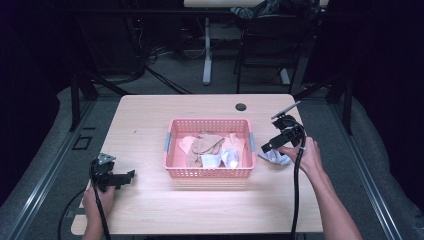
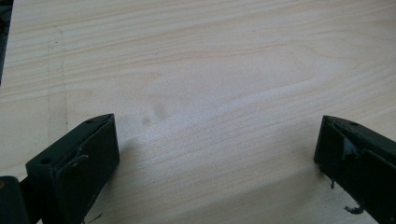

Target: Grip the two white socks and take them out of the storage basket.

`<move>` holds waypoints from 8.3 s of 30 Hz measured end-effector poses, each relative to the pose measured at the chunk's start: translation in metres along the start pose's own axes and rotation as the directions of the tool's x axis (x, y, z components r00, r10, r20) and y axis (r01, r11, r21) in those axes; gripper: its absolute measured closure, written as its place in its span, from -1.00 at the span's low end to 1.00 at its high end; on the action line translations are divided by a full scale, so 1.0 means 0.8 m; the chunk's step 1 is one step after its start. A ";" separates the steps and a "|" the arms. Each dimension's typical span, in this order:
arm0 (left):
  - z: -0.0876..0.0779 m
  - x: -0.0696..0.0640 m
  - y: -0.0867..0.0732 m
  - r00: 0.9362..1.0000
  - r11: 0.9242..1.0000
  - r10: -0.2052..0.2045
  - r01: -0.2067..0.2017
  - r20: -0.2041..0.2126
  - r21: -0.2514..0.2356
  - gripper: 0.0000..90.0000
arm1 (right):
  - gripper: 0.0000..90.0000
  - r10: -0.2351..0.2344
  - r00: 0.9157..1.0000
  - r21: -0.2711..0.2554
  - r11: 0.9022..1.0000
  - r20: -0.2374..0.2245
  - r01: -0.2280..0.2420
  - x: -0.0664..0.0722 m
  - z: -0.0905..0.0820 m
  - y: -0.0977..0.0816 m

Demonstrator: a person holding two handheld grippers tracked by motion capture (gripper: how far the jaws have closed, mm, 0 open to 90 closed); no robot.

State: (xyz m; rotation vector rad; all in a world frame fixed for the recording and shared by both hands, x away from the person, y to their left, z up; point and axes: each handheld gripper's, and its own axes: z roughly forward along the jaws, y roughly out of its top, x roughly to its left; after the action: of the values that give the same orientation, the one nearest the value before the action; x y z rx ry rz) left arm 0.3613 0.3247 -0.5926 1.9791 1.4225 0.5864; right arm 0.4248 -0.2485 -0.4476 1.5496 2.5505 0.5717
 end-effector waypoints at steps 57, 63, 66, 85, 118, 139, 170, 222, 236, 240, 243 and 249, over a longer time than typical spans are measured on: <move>0.000 0.000 0.000 1.000 1.000 -0.003 0.003 0.000 -0.002 -1.00 | -0.61 -0.195 0.979 0.123 0.972 -0.053 0.200 0.149 0.107 0.072; 0.000 0.000 0.000 1.000 1.000 0.000 0.000 0.000 -0.001 -1.00 | -0.33 -0.180 0.983 0.147 0.972 -0.021 0.181 0.150 0.123 0.075; 0.000 0.000 0.000 1.000 1.000 -0.002 0.002 0.000 -0.003 -1.00 | -0.20 -0.173 0.985 0.170 0.970 -0.012 0.173 0.146 0.130 0.075; 0.000 0.000 0.000 1.000 1.000 -0.002 0.002 0.000 -0.002 -1.00 | 0.78 -0.140 0.989 0.144 0.979 -0.036 0.144 0.139 0.127 0.071; 0.000 0.000 0.000 1.000 1.000 -0.003 0.003 0.000 -0.002 -1.00 | 0.80 -0.134 0.988 0.020 0.990 -0.073 0.136 0.122 0.040 0.075; 0.000 0.000 0.000 1.000 1.000 0.000 0.000 0.000 -0.001 -1.00 | 0.79 -0.143 0.989 -0.056 0.989 -0.049 0.140 0.111 -0.017 0.084; 0.000 0.000 0.000 1.000 1.000 -0.002 0.002 0.000 -0.003 -1.00 | 0.79 -0.006 1.000 -0.145 0.989 0.025 0.010 0.020 -0.096 0.032; 0.000 0.000 0.000 1.000 1.000 -0.002 0.002 0.000 -0.002 -1.00 | 0.74 0.224 0.974 0.056 0.973 0.020 -0.225 -0.057 0.071 -0.033; 0.000 0.000 0.000 1.000 1.000 -0.002 0.002 0.000 -0.002 -1.00 | -0.27 0.175 0.984 -0.037 0.984 0.022 -0.174 -0.049 0.040 -0.042; 0.000 0.000 0.000 1.000 1.000 0.000 0.000 0.000 0.000 -1.00 | -0.51 0.144 0.989 -0.067 0.988 0.023 -0.142 -0.040 0.026 -0.050; 0.000 0.000 0.000 1.000 1.000 -0.002 0.002 0.000 -0.002 -1.00 | -0.63 0.119 0.993 -0.084 0.990 0.021 -0.117 -0.033 0.016 -0.057; 0.000 0.000 0.000 1.000 1.000 0.000 0.000 0.000 0.000 -1.00 | -0.76 0.109 0.994 -0.126 0.986 0.008 -0.107 -0.025 -0.001 -0.075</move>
State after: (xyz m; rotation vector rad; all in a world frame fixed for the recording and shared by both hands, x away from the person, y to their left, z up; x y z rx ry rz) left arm 0.3614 0.3246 -0.5926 1.9788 1.4225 0.5866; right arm 0.3839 -0.2907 -0.4710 1.6488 2.3805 0.7152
